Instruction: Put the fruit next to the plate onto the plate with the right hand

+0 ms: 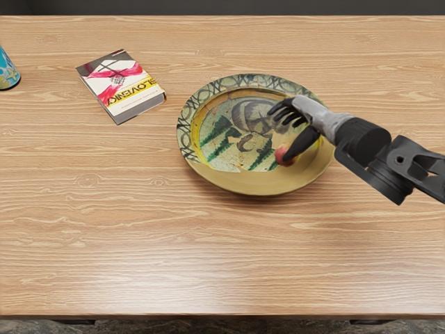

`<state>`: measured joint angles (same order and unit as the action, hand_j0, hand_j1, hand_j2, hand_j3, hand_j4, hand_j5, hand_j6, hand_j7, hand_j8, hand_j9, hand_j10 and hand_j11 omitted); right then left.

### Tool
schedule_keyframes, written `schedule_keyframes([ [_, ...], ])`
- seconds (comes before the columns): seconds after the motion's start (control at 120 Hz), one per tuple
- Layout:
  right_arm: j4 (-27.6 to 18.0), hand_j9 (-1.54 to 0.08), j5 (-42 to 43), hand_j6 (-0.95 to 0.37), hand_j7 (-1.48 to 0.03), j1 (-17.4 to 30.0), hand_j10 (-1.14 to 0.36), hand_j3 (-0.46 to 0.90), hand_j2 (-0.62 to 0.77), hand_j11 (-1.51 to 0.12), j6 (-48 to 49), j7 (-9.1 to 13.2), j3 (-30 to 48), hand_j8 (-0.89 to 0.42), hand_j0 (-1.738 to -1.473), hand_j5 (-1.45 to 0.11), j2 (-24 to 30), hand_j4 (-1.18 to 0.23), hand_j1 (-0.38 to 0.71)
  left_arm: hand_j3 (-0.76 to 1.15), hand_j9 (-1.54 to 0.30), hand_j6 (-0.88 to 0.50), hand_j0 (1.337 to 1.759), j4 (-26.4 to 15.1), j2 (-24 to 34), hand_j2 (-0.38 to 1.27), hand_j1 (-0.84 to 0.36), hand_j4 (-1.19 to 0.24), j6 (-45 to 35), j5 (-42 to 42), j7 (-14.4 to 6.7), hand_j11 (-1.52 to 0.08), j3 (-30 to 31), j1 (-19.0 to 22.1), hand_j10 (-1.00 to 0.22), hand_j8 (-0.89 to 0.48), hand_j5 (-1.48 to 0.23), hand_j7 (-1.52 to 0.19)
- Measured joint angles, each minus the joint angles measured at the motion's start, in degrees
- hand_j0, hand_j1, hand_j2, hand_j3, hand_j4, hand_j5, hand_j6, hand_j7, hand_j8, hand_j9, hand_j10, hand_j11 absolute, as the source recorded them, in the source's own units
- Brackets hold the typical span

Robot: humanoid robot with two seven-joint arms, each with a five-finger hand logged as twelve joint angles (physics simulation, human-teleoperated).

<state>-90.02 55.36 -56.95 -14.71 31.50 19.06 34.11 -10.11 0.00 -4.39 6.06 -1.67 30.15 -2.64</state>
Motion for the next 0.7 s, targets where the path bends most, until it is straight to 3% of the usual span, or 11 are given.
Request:
schedule_keyframes([
  [0.125, -0.16, -0.29, -0.04, -0.22, -0.28, -0.14, -0.19, 0.00, 0.04, -0.28, -0.36, 0.02, 1.05, -0.21, -1.658, -0.29, 0.50, -0.22, -0.12, 0.00, -0.30, -0.23, 1.658, 0.00, 0.00, 0.05, 0.07, -0.23, 0.00, 0.00, 0.00, -0.30, 0.00, 0.00, -0.23, -0.23, -0.30, -0.30],
  [0.292, -0.08, -0.16, -3.01, -0.12, -0.15, -0.26, -0.11, 0.00, 0.01, -0.15, 4.42, -0.83, 5.08, -0.12, -1.658, -0.16, 3.20, -0.12, -0.22, 0.00, -0.30, -0.23, 1.658, 0.00, 0.00, 0.05, 0.07, -0.23, 0.00, 0.00, 0.00, -0.30, 0.00, 0.00, -0.23, -0.23, -0.30, -0.30],
  [0.442, 4.73, -0.10, -16.25, -0.08, -0.10, -0.13, -0.07, 0.00, 0.00, -0.10, 26.83, -7.51, 12.65, -0.08, -1.658, -0.10, 9.23, -0.08, -0.26, 0.00, -0.30, -0.23, 1.658, 0.00, 0.00, 0.05, 0.07, -0.23, -0.03, -0.04, 0.00, -0.30, 0.01, -0.16, -0.23, -0.23, -0.30, -0.30],
  [0.508, 8.18, -0.09, -22.34, -0.07, -0.09, -0.10, -0.06, 0.00, 0.00, -0.09, 37.17, -9.95, 14.79, -0.07, -1.658, -0.09, 12.48, -0.07, -0.27, 0.00, -0.30, -0.23, 1.658, 0.09, 0.00, 0.05, 0.07, -0.23, -0.17, -0.27, 0.00, -0.30, 0.03, -6.81, -0.23, -0.23, -0.30, -0.30],
  [0.583, 12.63, -0.08, -27.99, -0.06, -0.08, -0.06, -0.06, 0.00, 0.00, -0.08, 43.62, -13.05, 15.99, -0.06, -1.658, -0.08, 16.62, -0.06, -0.28, 0.00, -0.30, -0.23, 1.658, -0.05, 0.00, 0.05, 0.07, -0.23, -0.22, -0.40, 0.00, -0.30, 0.05, -1.61, -0.23, -0.23, -0.30, -0.30],
  [0.7, 18.24, -0.07, -32.87, -0.05, -0.07, 0.24, -0.05, 0.00, 0.00, -0.07, 47.74, -14.98, 16.42, -0.05, -1.658, -0.07, 19.13, -0.05, -0.29, 0.00, -0.30, -0.23, 1.658, -0.24, 0.00, 0.05, 0.07, -0.23, -0.25, -0.49, 0.00, -0.30, 0.12, -0.28, -0.23, -0.23, -0.30, -0.30],
])
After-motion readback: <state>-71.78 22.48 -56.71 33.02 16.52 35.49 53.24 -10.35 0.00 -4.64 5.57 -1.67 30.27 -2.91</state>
